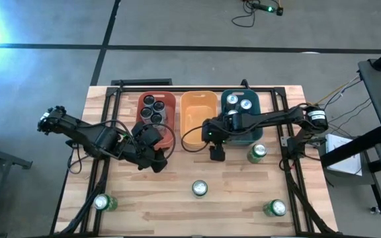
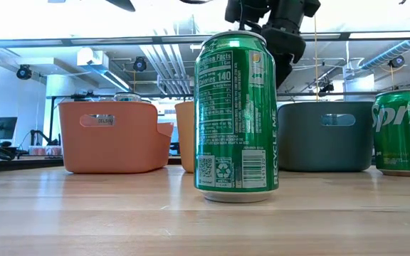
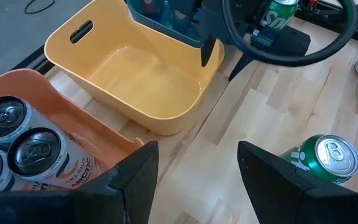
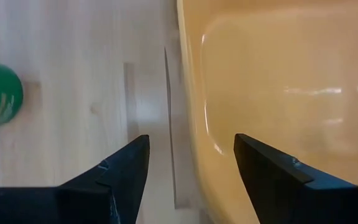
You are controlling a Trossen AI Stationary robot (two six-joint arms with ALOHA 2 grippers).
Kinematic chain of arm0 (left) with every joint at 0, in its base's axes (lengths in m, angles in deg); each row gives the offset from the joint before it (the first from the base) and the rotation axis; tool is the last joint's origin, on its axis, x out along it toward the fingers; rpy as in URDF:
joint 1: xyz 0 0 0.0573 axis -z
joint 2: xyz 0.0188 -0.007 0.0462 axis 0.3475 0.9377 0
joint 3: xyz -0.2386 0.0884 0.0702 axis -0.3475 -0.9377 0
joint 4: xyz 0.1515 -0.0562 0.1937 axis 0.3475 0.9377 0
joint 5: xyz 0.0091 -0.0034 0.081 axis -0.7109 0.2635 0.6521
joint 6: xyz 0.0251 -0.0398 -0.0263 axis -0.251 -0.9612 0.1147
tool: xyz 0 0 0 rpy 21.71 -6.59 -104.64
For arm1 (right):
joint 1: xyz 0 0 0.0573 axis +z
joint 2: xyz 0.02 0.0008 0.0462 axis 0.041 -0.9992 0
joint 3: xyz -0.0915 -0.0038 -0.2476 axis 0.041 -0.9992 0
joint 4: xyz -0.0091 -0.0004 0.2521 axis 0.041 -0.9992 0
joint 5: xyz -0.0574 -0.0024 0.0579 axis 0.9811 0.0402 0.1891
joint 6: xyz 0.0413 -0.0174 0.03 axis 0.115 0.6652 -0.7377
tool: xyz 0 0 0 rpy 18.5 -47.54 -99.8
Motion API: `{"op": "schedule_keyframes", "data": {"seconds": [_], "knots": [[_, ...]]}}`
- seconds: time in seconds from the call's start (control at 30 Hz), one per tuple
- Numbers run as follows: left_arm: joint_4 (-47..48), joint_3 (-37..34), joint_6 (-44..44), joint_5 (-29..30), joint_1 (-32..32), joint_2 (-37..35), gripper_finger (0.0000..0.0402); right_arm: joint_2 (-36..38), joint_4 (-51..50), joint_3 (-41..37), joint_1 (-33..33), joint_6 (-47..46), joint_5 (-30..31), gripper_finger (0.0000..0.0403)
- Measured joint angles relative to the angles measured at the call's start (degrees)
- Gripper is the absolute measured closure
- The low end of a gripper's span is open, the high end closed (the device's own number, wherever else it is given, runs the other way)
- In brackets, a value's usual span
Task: Sort soda cans
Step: Adjust the yellow bin
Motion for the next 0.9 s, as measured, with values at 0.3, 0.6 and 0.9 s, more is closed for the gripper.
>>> {"op": "schedule_keyframes", "data": {"seconds": [0.3,0.6,0.9], "knots": [[-0.5,0.0,-0.4,0.0,0.0,0.0,0.0198,-1.4,10.7,-0.2,0.0,-0.6,0.3,0.0173],[-0.8,0.0,-1.5,0.0,0.0,0.0,0.0198,-4.5,16.2,-0.2,0.0,-2.4,0.3,0.0226],[-0.9,0.0,-1.9,0.0,0.0,0.0,0.0198,-4.5,17.0,-0.2,-0.2,-0.2,0.9,0.03]]}}
